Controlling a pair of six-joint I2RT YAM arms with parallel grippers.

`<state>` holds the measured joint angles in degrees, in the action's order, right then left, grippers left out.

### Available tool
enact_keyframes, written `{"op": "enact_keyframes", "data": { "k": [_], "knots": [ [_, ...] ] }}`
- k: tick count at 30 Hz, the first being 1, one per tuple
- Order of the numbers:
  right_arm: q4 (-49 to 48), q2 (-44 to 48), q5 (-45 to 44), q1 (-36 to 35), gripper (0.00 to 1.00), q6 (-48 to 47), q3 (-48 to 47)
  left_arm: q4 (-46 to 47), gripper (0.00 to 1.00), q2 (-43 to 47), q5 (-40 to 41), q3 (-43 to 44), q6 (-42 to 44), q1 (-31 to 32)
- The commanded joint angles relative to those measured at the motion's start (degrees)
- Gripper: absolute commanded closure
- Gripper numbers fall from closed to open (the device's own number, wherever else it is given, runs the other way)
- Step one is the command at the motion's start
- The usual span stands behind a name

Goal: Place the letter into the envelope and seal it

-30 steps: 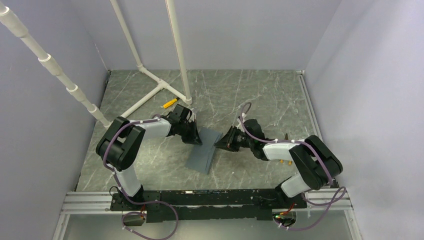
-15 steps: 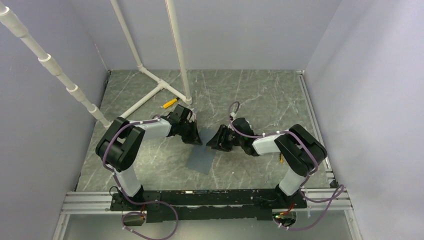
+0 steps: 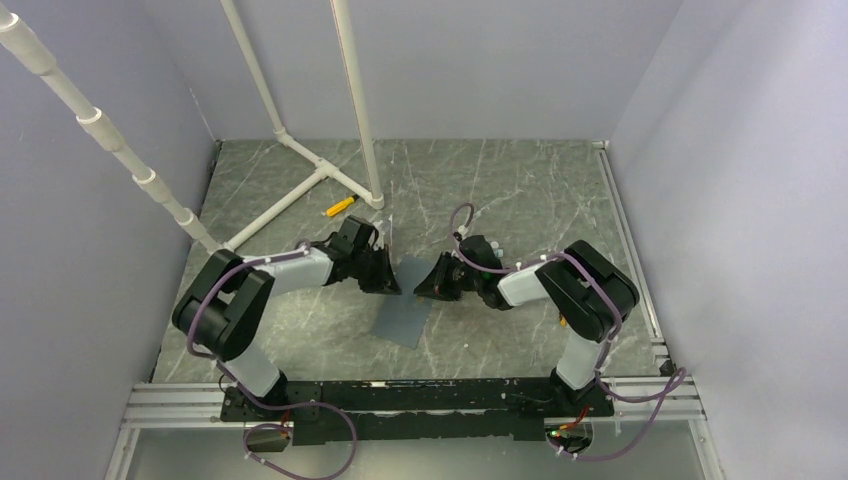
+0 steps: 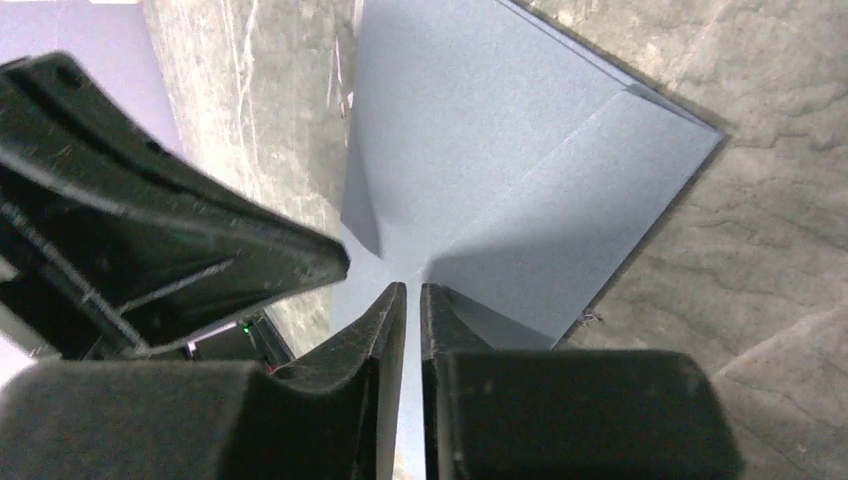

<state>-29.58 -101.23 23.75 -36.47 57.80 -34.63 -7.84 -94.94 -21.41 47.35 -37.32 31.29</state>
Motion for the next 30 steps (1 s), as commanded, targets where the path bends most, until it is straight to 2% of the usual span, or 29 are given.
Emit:
{"op": "enact_keyframes", "data": {
  "k": [1,8,11,16,20,25,30],
  "knots": [
    [-0.78,-2.23,-1.88,-0.53,0.88,-0.67,0.83,6.99,0.98,4.99,-3.94,-2.15,0.36,2.64],
    [-3.89,-5.08,-2.01,-0.62,1.0,-0.88,3.16,13.04,0.98,2.98,-3.55,-4.34,-0.26,6.23],
    [-3.94,-5.21,-2.63,-0.62,1.0,-1.55,3.81,13.76,0.97,0.75,-3.23,-4.24,-0.3,6.23],
    [-2.24,-4.22,-3.88,-0.61,1.0,-3.04,4.22,9.15,0.97,-0.08,-2.01,-4.12,2.38,5.71],
    [-2.43,-4.53,-3.98,-0.62,1.0,-3.4,4.39,10.15,0.98,-1.37,-3.72,-5.41,0.44,4.78],
    [-1.61,-4.54,-4.72,-0.62,1.0,-4.24,4.07,7.95,0.98,-4.79,0.71,-5.81,-2.97,4.05],
    [4.08,-2.53,-9.16,-1.94,1.0,-7.45,2.6,9.06,0.98,-7.8,2.18,-6.23,-4.95,4.0]
  ]
}}
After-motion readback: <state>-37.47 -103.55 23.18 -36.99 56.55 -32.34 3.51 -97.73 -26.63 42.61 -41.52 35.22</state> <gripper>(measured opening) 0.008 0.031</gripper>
